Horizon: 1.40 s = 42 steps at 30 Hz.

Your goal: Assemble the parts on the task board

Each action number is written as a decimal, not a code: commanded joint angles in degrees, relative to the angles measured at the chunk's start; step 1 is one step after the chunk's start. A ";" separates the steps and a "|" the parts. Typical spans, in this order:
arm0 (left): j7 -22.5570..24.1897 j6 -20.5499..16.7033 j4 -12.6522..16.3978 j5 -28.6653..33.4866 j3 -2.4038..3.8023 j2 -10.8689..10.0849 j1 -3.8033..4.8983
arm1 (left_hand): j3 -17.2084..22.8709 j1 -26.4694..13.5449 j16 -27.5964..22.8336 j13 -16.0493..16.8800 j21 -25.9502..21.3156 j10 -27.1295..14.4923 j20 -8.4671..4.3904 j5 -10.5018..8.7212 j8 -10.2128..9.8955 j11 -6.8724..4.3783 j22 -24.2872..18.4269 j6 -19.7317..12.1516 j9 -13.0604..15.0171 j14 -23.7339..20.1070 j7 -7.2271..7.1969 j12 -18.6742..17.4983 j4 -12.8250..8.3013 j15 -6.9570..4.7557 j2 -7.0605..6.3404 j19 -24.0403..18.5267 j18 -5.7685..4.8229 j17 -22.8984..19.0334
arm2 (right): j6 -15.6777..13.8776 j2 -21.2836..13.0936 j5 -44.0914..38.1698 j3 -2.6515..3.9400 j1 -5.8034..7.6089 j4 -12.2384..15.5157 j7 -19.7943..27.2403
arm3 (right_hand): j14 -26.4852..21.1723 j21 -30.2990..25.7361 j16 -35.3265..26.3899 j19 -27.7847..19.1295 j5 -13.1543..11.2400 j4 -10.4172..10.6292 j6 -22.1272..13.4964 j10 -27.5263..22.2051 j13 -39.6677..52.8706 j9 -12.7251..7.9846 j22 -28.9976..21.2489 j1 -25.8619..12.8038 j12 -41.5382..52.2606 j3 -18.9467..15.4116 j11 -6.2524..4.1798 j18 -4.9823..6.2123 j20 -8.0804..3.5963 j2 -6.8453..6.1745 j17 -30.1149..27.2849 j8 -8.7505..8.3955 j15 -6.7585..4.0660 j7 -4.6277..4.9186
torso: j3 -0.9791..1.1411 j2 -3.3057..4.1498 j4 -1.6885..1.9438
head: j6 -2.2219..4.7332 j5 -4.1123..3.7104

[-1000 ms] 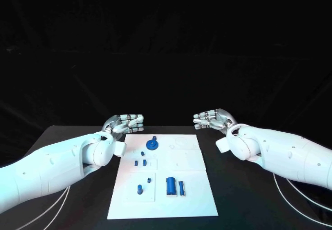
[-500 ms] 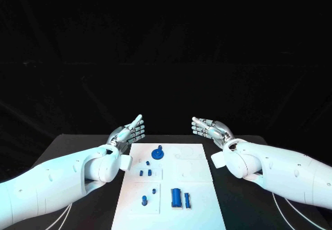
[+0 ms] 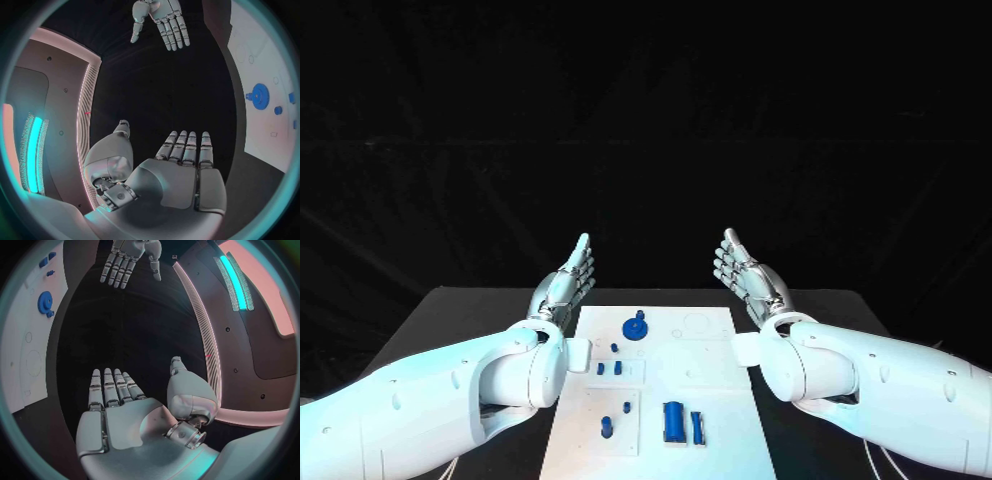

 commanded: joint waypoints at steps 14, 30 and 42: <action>3.08 -4.69 0.41 0.32 0.08 0.01 -0.06 | -0.06 -14.54 -0.42 -0.09 -0.35 -9.41 -3.76 -0.29 -0.38 -0.53 -0.47 -9.14 -0.08 -8.58 -0.30 -0.33 -0.98 -0.48 0.01 -8.09 -1.76 -0.42 | -4.32 -0.07 2.52 0.07 -0.08 0.37 2.90 | -10.84 -0.28 -0.24 -8.46 -0.52 -0.05 -9.54 -10.55 -0.08 -0.16 -6.97 -15.51 -0.41 1.71 -0.37 -2.11 -2.13 -0.07 -0.18 -0.41 -0.16 -0.82 | 0.04 0.01 0.03 | 0.00 0.01; 3.08 -4.69 0.41 0.32 0.08 0.01 -0.06 | -0.06 -19.23 -0.42 -0.09 -0.35 -15.89 -3.76 -0.29 -0.38 -0.53 -0.47 -15.45 -0.08 -14.50 -0.30 -0.33 -0.98 -0.48 0.01 -13.80 -1.76 -0.42 | -4.32 -0.07 2.52 0.07 -0.08 0.37 2.90 | -14.24 -0.28 -0.24 -14.45 -0.52 -0.05 -16.09 -13.79 -0.08 -0.16 -6.97 -20.47 -0.41 1.71 -0.37 -2.11 -2.13 -0.07 -0.18 -0.41 -0.16 -0.82 | 0.04 0.01 0.03 | 0.00 0.01; 3.08 -4.69 0.41 0.32 0.08 0.01 -0.06 | -0.06 -24.61 -0.42 -0.09 -0.35 -15.89 -3.76 -0.29 -0.38 -0.53 -0.47 -15.45 -0.08 -14.50 -0.30 -0.33 -0.98 -0.48 0.01 -13.80 -1.76 -0.42 | -4.32 -0.07 2.52 0.07 -0.08 0.37 2.90 | -18.30 -0.28 -0.24 -14.45 -0.52 -0.05 -16.09 -17.80 -0.08 -0.16 -6.97 -26.24 -0.41 1.71 -0.37 -2.11 -2.13 -0.07 -0.18 -0.41 -0.16 -0.82 | 0.04 0.01 0.03 | 0.00 0.01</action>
